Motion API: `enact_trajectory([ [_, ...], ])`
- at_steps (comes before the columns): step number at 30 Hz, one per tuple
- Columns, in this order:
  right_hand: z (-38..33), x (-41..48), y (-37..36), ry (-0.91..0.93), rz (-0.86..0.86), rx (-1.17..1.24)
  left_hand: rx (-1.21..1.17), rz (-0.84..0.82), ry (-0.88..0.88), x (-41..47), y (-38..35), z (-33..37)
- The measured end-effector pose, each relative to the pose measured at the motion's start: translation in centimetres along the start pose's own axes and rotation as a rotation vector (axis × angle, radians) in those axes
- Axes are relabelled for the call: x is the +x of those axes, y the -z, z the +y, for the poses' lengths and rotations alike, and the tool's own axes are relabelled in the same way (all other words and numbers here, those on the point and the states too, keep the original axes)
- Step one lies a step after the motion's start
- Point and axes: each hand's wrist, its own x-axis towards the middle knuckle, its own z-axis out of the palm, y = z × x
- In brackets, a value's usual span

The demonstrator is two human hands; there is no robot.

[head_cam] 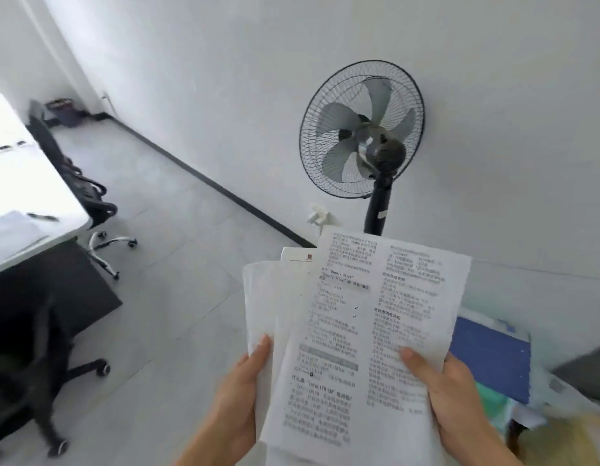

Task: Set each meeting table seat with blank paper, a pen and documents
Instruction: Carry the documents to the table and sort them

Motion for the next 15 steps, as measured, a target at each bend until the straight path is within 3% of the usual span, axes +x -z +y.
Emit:
enact_trajectory([
  [6, 1.0, 3.1, -9.6, -0.273, -0.342, -0.081, -0.190, 0.280, -0.150, -2.8, 8.9, 2.7],
  [10, 1.8, 5.8, -16.4, -0.401, -0.508, -0.149, -0.257, 0.343, -0.203, -3.2, 12.8, 4.2],
  [15, 2.3, 10.2, -24.4, -0.391, -0.561, -0.227, -0.263, 0.391, -0.347, -1.7, 15.2, 8.7],
])
